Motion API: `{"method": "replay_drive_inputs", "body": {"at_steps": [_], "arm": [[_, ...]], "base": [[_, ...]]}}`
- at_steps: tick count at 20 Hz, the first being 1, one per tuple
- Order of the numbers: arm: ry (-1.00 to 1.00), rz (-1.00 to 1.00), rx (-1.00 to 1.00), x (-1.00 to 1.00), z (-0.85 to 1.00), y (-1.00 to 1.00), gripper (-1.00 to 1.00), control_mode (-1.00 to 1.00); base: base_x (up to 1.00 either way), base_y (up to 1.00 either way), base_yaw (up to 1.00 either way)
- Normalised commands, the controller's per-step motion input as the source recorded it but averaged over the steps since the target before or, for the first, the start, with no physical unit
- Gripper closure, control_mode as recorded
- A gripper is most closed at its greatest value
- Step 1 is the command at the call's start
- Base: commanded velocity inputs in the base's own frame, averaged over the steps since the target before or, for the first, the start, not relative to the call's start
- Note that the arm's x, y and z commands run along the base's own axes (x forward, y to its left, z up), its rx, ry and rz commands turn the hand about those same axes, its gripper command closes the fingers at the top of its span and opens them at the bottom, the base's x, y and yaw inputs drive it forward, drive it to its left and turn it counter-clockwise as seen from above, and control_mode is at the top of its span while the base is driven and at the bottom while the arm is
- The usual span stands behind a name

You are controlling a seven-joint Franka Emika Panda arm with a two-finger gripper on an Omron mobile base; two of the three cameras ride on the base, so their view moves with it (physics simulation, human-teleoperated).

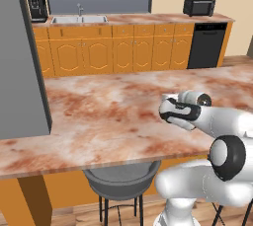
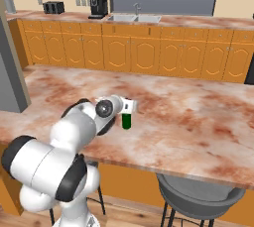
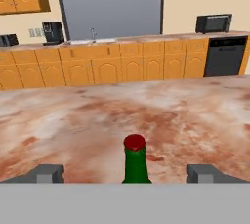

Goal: Get the candle and the beer from the cabinet and move them to the dining counter.

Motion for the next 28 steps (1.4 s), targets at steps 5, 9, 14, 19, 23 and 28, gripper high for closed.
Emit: {"method": "replay_drive_inputs", "body": {"at_steps": [5, 9, 14, 19, 23, 28], "arm": [[0.25, -0.02, 0.00, -0.09, 0.73, -0.18, -1.00, -1.00], [0.26, -0.01, 0.00, -0.06, 0.67, -0.17, -1.00, -1.00], [0.20, 0.00, 0.00, -0.20, 0.53, -0.17, -1.00, -1.00], [0.03, 0.00, 0.00, -0.39, 0.27, 0.00, -1.00, -1.00], [0.00, 0.00, 0.00, -0.57, 0.29, 0.00, -1.00, -1.00], [0.00, 0.00, 0.00, -0.72, 0.21, 0.06, -1.00, -1.00]], "base": [[0.00, 0.00, 0.00], [0.00, 0.00, 0.00], [0.00, 0.00, 0.00], [0.00, 0.00, 0.00], [0.00, 0.00, 0.00], [0.00, 0.00, 0.00]]}}
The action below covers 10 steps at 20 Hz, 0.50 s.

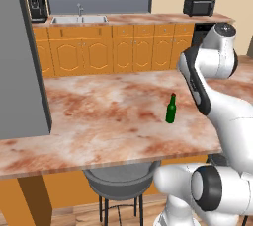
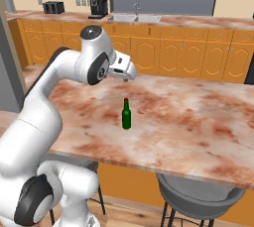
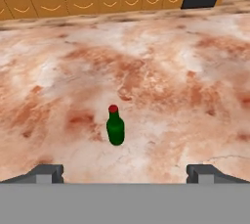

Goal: Get the candle and the beer from the cabinet and move them to the dining counter.

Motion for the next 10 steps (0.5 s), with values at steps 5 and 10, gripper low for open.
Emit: {"method": "replay_drive_inputs", "body": {"at_steps": [5, 10], "arm": [[0.00, 0.00, 0.00, -0.65, 0.14, 0.17, -1.00, -1.00], [0.00, 0.00, 0.00, -0.46, 0.16, 0.33, -1.00, -1.00]], "base": [[0.00, 0.00, 0.00], [0.00, 0.00, 0.00]]}}
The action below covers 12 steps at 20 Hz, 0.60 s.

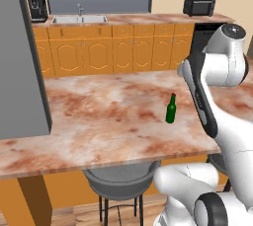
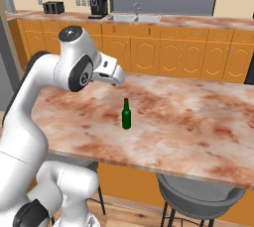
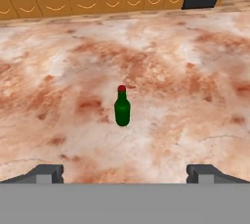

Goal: Get the candle and the beer from the cabinet and move them to the dining counter.

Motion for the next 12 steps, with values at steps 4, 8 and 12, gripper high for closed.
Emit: {"method": "replay_drive_inputs", "body": {"at_steps": [4, 8, 12], "arm": [[0.02, 0.00, 0.00, -0.31, 0.18, 0.45, -1.00, -1.00], [0.08, 0.00, 0.00, -0.19, 0.09, 0.43, -1.00, -1.00], [0.04, 0.01, 0.00, -0.31, 0.00, 0.08, -1.00, -1.00]], "base": [[0.00, 0.00, 0.00], [0.00, 0.00, 0.00], [0.00, 0.00, 0.00]]}}
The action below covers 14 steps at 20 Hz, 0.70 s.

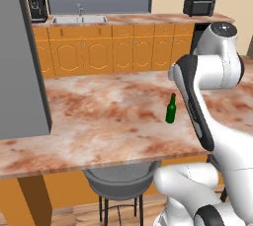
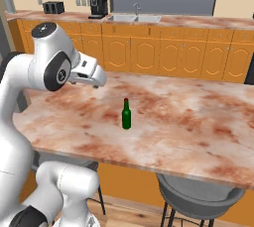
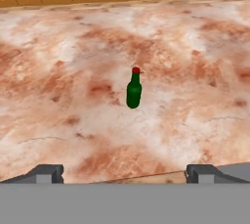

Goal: Get the candle and the beer from the cabinet and move them to the dining counter.

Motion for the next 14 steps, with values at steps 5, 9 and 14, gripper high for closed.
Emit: {"method": "replay_drive_inputs", "body": {"at_steps": [5, 9, 14], "arm": [[0.00, 0.04, 0.02, -0.35, 0.00, 0.00, -1.00, -1.00], [0.01, 0.03, 0.00, -0.13, 0.00, 0.01, -1.00, -1.00], [0.01, 0.02, 0.00, -0.03, -0.04, 0.00, -1.00, -1.00]], "base": [[0.00, 0.00, 0.00], [0.00, 0.00, 0.00], [0.00, 0.00, 0.00]]}}
